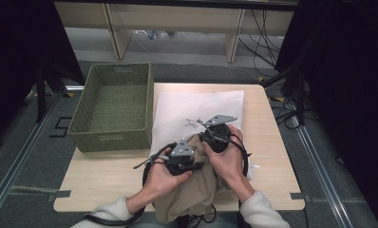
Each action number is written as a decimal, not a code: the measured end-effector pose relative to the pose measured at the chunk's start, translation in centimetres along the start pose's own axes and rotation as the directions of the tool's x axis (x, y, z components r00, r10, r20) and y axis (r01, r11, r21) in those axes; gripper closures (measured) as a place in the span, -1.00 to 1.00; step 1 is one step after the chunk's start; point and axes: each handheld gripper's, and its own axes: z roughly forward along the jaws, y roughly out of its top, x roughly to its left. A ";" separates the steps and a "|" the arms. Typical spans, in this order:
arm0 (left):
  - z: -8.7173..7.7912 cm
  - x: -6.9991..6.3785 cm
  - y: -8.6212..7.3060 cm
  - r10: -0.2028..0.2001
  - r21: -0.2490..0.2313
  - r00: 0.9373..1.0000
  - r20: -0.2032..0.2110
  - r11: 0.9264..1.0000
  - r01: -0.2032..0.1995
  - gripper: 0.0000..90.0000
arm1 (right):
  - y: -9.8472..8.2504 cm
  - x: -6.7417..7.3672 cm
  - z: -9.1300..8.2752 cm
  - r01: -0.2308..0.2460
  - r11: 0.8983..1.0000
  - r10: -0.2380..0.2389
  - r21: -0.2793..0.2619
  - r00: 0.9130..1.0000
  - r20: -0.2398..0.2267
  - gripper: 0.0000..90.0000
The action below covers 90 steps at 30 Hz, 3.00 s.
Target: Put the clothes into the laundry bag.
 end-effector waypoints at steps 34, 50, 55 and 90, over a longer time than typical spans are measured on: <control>-4.5 0.9 -0.9 0.018 -0.033 0.996 -0.082 0.999 -0.021 -0.21 | 0.0 -0.4 -0.1 -0.014 1.000 0.014 -0.002 1.000 0.002 0.96; 1.4 -1.1 -3.2 0.162 0.181 0.986 -0.044 0.972 -0.151 -0.16 | 0.0 -0.4 0.0 -0.008 1.000 0.008 0.017 1.000 0.000 0.96; 2.1 -1.1 -3.1 0.189 0.212 0.979 -0.082 0.963 -0.168 0.14 | 0.0 -0.4 0.1 -0.018 1.000 0.018 0.018 1.000 -0.003 0.96; 2.2 2.1 -1.3 0.088 0.045 0.981 -0.173 0.996 -0.081 0.93 | 0.4 0.5 -0.9 0.016 0.999 -0.017 -0.040 1.000 -0.025 0.96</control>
